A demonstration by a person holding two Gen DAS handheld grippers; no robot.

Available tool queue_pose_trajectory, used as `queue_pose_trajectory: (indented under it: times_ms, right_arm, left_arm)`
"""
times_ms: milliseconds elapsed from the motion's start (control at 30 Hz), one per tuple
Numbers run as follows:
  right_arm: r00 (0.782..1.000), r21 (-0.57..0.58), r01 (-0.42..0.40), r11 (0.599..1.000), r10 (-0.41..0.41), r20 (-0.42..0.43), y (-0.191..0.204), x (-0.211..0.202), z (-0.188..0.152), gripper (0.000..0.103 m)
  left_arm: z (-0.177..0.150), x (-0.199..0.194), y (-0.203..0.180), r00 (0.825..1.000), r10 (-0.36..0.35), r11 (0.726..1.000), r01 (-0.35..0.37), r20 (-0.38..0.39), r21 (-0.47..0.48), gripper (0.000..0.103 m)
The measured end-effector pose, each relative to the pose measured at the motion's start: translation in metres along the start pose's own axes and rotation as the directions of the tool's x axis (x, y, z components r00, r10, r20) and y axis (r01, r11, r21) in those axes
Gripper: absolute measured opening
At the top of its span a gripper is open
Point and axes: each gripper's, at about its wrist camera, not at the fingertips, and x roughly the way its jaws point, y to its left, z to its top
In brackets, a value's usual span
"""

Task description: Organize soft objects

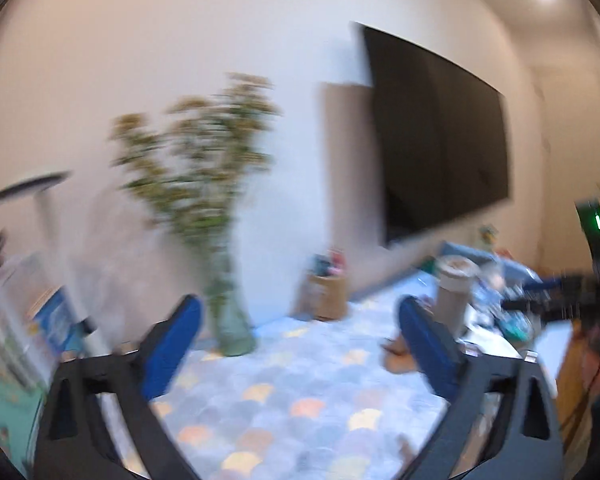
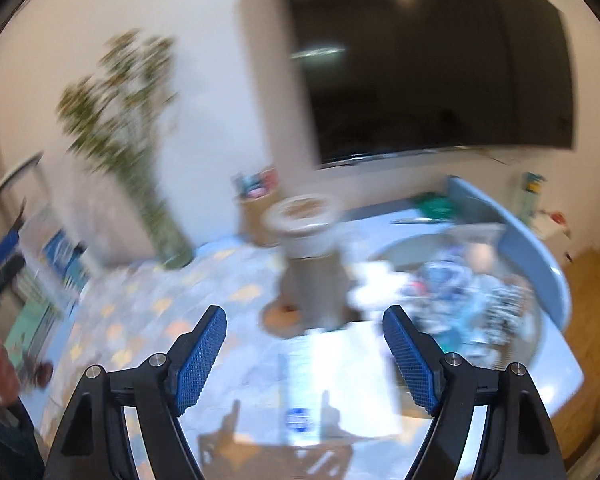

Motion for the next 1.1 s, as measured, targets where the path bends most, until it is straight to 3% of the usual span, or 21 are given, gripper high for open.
queue_pose_trajectory:
  times_ms: [67,133,167,233,300,400,467,533,667,800,867,933,1100]
  right_arm:
    - [0.998,-0.031,-0.062,0.998,0.062,-0.001,0.037,0.013,-0.001,0.080]
    - [0.992,-0.007,-0.129,0.992,0.129,-0.013,0.067,0.033,-0.006,0.094]
    - [0.985,0.023,-0.166,0.986,0.167,-0.035,0.082,0.049,-0.011,0.100]
    - [0.975,0.025,-0.197,0.980,0.198,-0.104,0.113,0.088,-0.024,0.100]
    - [0.979,-0.013,-0.150,0.989,0.147,-0.140,0.139,0.121,-0.036,0.100]
    - [0.998,-0.116,-0.035,0.993,0.029,-0.054,0.165,0.147,-0.051,0.100]
    - [1.000,-0.158,0.022,0.987,-0.023,-0.008,0.175,0.163,-0.061,0.100]
    - [0.998,-0.163,0.053,0.985,-0.056,-0.014,0.176,0.178,-0.067,0.100]
    - [0.996,-0.149,0.069,0.986,-0.077,-0.050,0.169,0.194,-0.077,0.100]
    - [0.995,-0.152,0.078,0.985,-0.085,-0.045,0.170,0.195,-0.078,0.100]
    - [0.994,-0.163,0.085,0.983,-0.095,-0.056,0.171,0.198,-0.080,0.100]
    - [0.994,-0.171,0.089,0.981,-0.098,-0.043,0.172,0.196,-0.081,0.100]
    - [0.994,-0.180,0.093,0.979,-0.101,-0.037,0.174,0.196,-0.081,0.100]
  left_arm:
    - [-0.015,-0.007,0.021,0.995,0.092,0.995,-0.091,0.028,-0.044,0.103]
    - [-0.037,-0.005,0.038,0.983,0.183,0.981,-0.182,0.015,-0.065,0.103]
    - [-0.048,-0.001,0.043,0.981,0.194,0.978,-0.194,-0.012,-0.069,0.103]
    - [-0.069,0.013,0.053,0.973,0.212,0.974,-0.218,-0.089,-0.066,0.102]
    - [-0.087,0.025,0.063,0.962,0.239,0.966,-0.249,-0.136,-0.064,0.103]
    - [-0.114,0.047,0.073,0.948,0.259,0.959,-0.276,-0.186,-0.069,0.103]
    - [-0.128,0.058,0.076,0.939,0.261,0.957,-0.282,-0.224,-0.065,0.103]
    - [-0.141,0.079,0.079,0.919,0.261,0.956,-0.288,-0.295,-0.050,0.102]
    - [-0.164,0.108,0.084,0.898,0.222,0.960,-0.268,-0.379,-0.075,0.102]
    - [-0.190,0.119,0.085,0.886,0.213,0.950,-0.285,-0.411,-0.123,0.103]
    - [-0.196,0.127,0.088,0.863,0.207,0.947,-0.294,-0.461,-0.126,0.102]
    - [-0.195,0.126,0.091,0.872,0.196,0.946,-0.288,-0.450,-0.146,0.102]
    - [-0.199,0.129,0.095,0.871,0.163,0.947,-0.270,-0.464,-0.174,0.102]
